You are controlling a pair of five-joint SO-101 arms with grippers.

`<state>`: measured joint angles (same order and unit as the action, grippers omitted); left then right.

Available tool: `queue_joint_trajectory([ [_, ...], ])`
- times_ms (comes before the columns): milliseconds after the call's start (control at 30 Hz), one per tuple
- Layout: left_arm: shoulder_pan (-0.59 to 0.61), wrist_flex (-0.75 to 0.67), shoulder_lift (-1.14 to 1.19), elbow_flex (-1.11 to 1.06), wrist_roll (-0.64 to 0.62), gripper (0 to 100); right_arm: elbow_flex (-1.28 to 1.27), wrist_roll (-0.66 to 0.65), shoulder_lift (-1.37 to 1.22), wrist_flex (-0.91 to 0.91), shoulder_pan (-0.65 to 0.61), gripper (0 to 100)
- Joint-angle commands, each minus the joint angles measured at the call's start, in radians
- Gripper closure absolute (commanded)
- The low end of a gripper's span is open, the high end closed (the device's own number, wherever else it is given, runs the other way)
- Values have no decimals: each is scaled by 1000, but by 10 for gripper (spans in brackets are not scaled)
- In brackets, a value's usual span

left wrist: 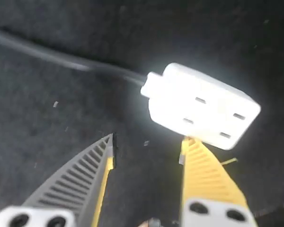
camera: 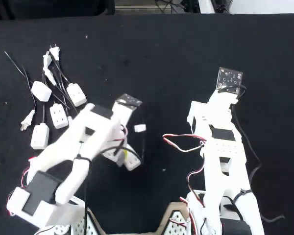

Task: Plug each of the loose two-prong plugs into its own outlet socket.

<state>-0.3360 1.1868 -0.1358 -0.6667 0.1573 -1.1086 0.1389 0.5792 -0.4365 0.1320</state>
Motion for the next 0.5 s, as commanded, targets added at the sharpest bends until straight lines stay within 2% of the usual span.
queue_joint_trajectory([
  [0, -47, -84, -9, -19, -63, 765, 64, 12, -1, 25, 40, 769],
  [133, -45, -147, 74, 19, -143, 765, 68, 14, -1, 25, 54, 769],
  [467, -65, -307, 198, 265, -506, 764, 68, 14, -1, 25, 51, 769],
])
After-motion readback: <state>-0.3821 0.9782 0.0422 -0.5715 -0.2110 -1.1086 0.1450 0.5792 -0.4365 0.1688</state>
